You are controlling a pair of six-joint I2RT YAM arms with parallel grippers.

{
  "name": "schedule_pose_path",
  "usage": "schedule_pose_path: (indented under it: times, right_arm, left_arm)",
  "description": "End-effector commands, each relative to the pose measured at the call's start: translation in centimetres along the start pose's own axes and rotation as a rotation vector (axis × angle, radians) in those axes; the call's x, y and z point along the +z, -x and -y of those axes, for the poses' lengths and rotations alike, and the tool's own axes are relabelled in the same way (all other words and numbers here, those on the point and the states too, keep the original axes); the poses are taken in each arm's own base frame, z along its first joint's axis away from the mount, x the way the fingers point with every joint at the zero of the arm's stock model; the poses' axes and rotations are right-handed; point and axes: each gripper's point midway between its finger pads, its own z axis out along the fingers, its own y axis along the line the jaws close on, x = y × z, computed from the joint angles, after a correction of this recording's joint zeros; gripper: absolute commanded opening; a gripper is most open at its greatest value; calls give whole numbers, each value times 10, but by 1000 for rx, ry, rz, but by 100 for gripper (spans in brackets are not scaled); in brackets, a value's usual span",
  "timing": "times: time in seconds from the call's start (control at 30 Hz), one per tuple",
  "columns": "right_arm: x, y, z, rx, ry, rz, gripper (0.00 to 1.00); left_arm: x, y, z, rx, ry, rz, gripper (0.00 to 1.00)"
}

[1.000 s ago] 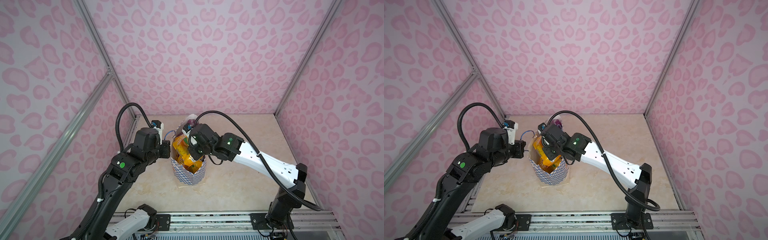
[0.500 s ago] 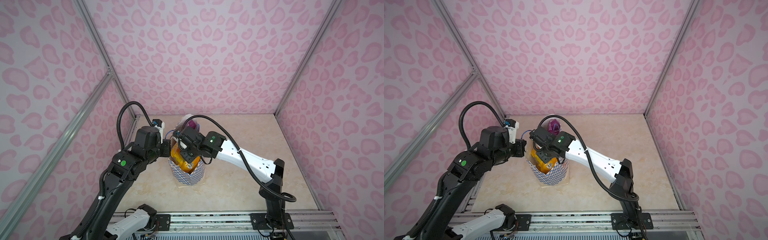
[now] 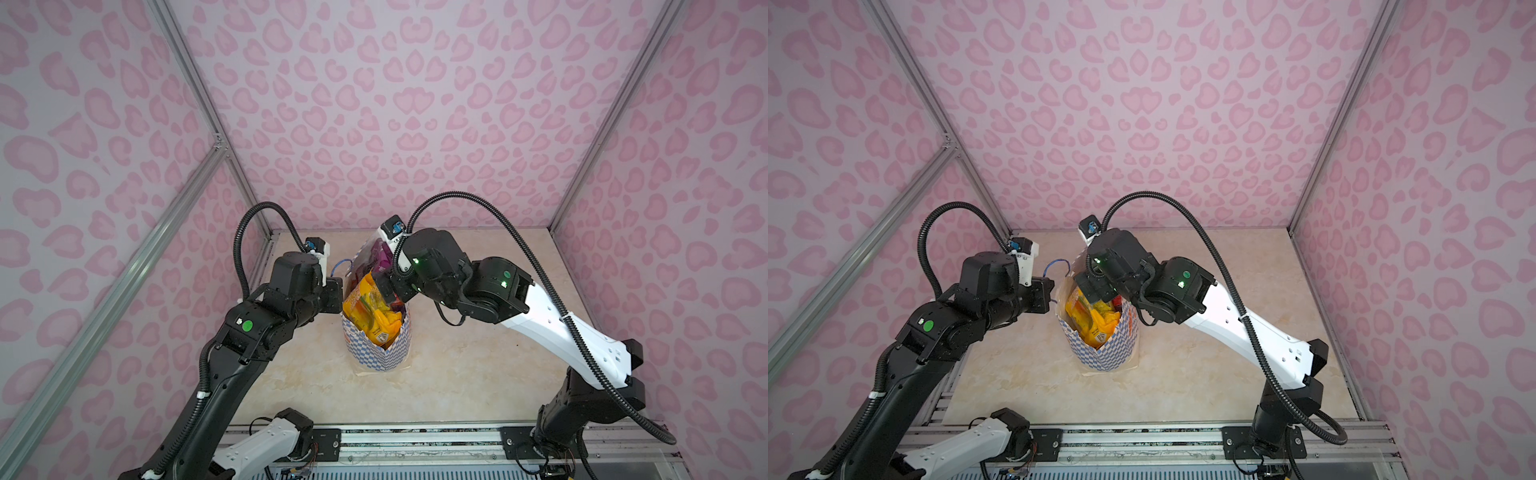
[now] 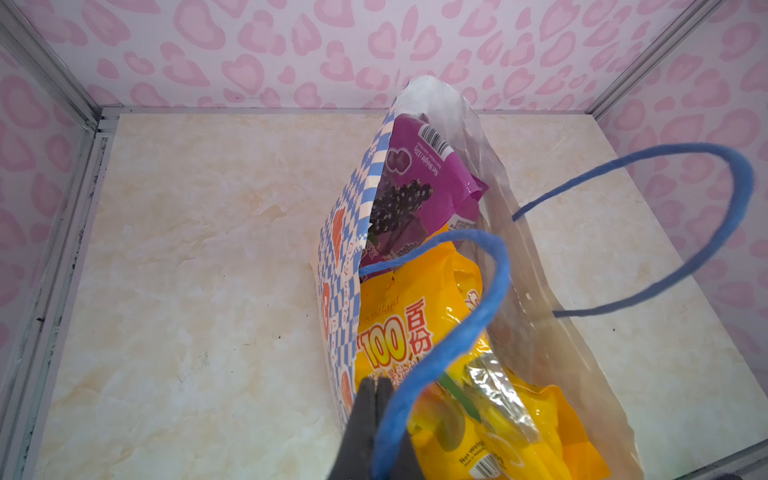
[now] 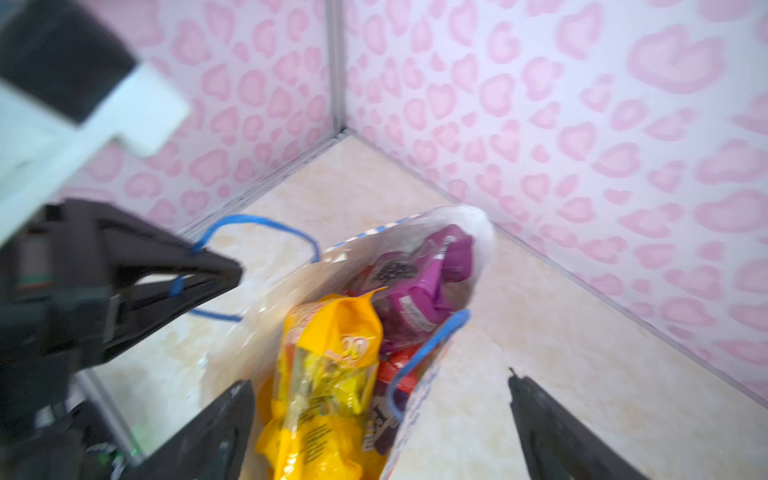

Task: Place the snacks into the paper bag
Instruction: 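Lower the yellow mango pack into the bag with the right gripper, then open the right gripper and withdraw while the left releases the bag handle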

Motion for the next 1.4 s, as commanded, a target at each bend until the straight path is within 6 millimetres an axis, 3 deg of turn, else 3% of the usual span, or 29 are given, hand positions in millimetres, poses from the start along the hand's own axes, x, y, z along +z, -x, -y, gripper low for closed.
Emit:
schedule_pose_path:
  times: [0.0, 0.2, 0.3, 0.5, 0.73, 0.83, 0.93, 1.13, 1.37]
  right_arm:
    - [18, -7, 34, 100, -174, -4, 98]
    - [55, -24, 12, 193, -75, -33, 96]
    - [71, -27, 4, 264, 7, -56, 82]
    - [88, -26, -14, 372, 147, -79, 41]
    - [95, -13, -35, 449, 375, -79, 29]
    - [88, -2, -39, 450, 460, -54, 16]
    - [70, 15, -34, 435, 505, -3, 0]
    - [33, 41, 9, 507, 568, 96, 0]
    - [25, 46, 76, 583, 469, 143, 0]
  left_arm:
    - [1, 7, 3, -7, -13, 24, 3]
    - [2, 6, 3, -9, -13, 20, 3]
    - [2, 5, 3, -8, -13, 20, 3]
    - [3, 5, 1, -5, -2, 21, 3]
    - [4, 6, 2, 1, -6, 21, 3]
    - [5, 6, 3, 0, -8, 17, 3]
    - [5, 5, 4, -2, -13, 14, 3]
    - [2, 17, 17, -17, -74, 30, 3]
    - [6, 57, 64, -34, -252, 49, 3]
